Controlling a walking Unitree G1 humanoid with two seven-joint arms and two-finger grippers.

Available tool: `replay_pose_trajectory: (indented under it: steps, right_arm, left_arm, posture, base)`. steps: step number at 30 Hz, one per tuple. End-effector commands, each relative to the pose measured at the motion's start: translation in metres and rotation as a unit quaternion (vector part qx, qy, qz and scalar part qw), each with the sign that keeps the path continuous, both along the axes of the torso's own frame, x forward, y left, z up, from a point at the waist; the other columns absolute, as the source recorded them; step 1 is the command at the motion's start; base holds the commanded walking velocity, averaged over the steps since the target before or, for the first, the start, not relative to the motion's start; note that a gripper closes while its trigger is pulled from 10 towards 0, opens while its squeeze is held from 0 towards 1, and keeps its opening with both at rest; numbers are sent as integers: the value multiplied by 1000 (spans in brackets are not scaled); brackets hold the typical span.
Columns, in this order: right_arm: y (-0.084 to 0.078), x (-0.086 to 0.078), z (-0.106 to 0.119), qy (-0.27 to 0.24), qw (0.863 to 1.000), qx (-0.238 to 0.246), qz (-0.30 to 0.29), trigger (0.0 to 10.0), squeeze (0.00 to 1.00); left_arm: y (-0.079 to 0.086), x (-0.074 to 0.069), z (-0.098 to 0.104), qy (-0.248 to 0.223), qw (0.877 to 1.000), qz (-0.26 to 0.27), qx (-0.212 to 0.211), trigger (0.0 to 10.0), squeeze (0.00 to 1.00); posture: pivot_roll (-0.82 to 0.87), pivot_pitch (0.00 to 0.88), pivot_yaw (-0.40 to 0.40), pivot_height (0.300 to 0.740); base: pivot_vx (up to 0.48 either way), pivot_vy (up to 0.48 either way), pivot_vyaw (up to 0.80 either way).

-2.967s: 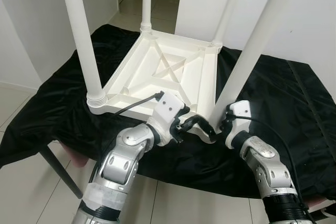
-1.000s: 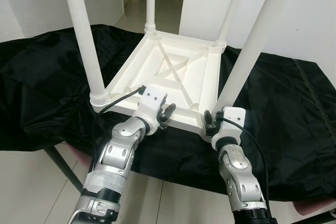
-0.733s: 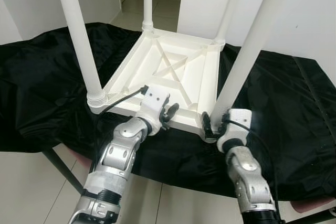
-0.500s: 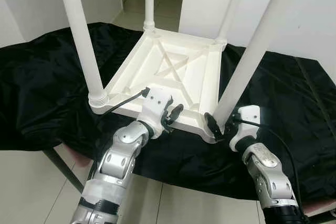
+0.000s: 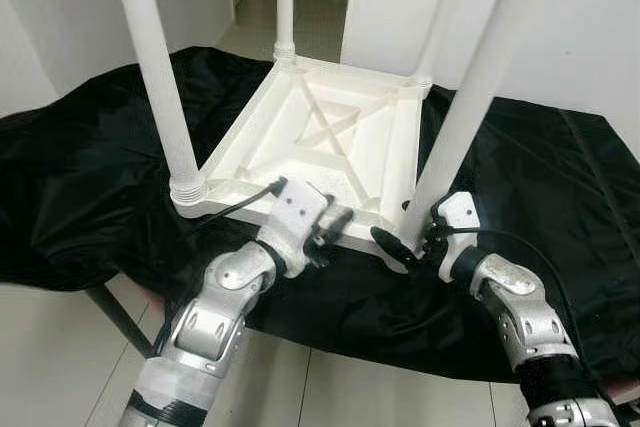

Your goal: Building children table

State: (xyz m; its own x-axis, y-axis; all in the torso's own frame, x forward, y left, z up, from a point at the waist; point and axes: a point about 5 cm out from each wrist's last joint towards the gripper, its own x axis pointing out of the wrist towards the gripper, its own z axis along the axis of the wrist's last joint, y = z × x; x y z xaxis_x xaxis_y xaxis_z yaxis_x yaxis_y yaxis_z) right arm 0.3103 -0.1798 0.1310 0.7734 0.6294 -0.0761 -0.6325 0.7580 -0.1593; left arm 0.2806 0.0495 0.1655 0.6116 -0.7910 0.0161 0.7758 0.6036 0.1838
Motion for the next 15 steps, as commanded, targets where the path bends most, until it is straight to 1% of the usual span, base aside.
replay_pose_trajectory:
  steps: [1, 3, 4, 6, 7, 9, 11, 13, 14, 15]
  right_arm:
    - [3, 1, -2, 4, 1000, -7, 11, 0, 0]
    - [4, 1, -5, 14, 1000, -9, 22, 0, 0]
    - [4, 1, -5, 14, 1000, -9, 22, 0, 0]
    - [4, -3, -10, 30, 999, -4, 20, 0, 0]
    - [2, -5, -17, 44, 999, -4, 0, 0, 0]
    - [2, -6, -19, 51, 999, -1, -20, 0, 0]
    - [4, -7, -19, 53, 997, 18, -49, 0, 0]
    - [6, -9, -21, 41, 996, 4, -73, 0, 0]
    - [6, -9, -21, 41, 996, 4, -73, 0, 0]
    - [6, -9, -22, 41, 995, 13, -91, 0, 0]
  left_arm:
    - [-2, -1, 1, -6, 1000, -9, 5, 10000, 0]
    - [-3, -1, 1, -5, 1000, -3, 1, 10000, 0]
    - [-3, -1, 1, -5, 1000, -3, 1, 10000, 0]
    - [-3, -1, 0, 3, 1000, 3, -6, 10000, 0]
    - [-4, 0, -2, 8, 1000, 10, -1, 10000, 0]
    - [-3, 2, -1, 11, 1000, 16, 1, 10000, 0]
    - [-1, 1, 1, 7, 1000, 15, -7, 10000, 0]
    - [2, 3, -1, 9, 1000, 24, -2, 10000, 0]
    - [2, 3, -1, 9, 1000, 24, -2, 10000, 0]
    - [3, 4, -2, 11, 1000, 28, -1, 10000, 0]
  posture:
    - [7, 0, -84, 740]
    - [11, 0, -89, 740]
    - [11, 0, -89, 740]
    - [16, 0, -85, 740]
    - [20, 0, -91, 740]
    - [22, 0, -94, 740]
    - [20, 0, -92, 740]
    - [19, 0, -91, 740]
    - [19, 0, -91, 740]
    - [18, 0, -90, 740]
  base:
    - [0, 0, 0]
    - [0, 0, 0]
    - [0, 0, 0]
    - [0, 0, 0]
    - [0, 0, 0]
    - [0, 0, 0]
    - [0, 0, 0]
    - [0, 0, 0]
    - [0, 0, 0]
    - [0, 0, 0]
